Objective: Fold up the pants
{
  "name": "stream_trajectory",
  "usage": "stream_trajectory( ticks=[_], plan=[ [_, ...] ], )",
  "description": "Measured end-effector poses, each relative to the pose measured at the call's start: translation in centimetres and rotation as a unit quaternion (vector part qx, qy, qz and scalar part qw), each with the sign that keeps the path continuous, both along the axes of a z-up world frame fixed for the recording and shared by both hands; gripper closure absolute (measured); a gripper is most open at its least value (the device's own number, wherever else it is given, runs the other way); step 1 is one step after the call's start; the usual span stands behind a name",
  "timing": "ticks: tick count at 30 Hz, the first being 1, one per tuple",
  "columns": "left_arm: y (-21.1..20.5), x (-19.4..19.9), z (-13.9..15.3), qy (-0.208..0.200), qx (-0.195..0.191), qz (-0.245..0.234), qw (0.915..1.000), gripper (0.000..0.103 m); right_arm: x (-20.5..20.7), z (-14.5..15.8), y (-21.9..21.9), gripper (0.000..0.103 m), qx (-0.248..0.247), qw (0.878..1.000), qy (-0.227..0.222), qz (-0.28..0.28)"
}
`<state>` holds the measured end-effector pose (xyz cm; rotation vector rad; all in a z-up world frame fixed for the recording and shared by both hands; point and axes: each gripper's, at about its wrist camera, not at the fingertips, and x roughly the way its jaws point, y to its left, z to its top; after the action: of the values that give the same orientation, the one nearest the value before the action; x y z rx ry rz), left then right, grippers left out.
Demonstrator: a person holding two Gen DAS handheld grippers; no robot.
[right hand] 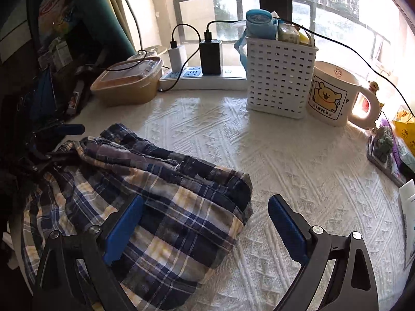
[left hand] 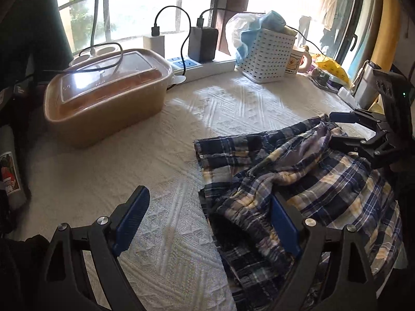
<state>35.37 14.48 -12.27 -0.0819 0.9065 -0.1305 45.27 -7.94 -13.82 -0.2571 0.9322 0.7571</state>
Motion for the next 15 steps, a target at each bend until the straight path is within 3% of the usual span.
stream_trajectory(
  ticks=[3, 10, 15],
  plan=[
    [0.7, 0.2, -0.7, 0.005, -0.014, 0.016, 0.9998, 0.013, 1.9, -1.0, 0.3, 0.006, -0.009, 0.999, 0.006, -0.03],
    [1.7, 0.0, -0.2, 0.003, -0.022, 0.044, 0.9988, 0.013, 2.5, -1.2, 0.5, 0.006, -0.024, 0.999, -0.004, -0.036],
    [1.8, -1.3, 2.3, -0.024, -0.031, 0.06, 0.9975, 0.013, 1.1, 1.1, -0.7, 0.006, -0.032, 0.997, -0.03, -0.061]
  ],
)
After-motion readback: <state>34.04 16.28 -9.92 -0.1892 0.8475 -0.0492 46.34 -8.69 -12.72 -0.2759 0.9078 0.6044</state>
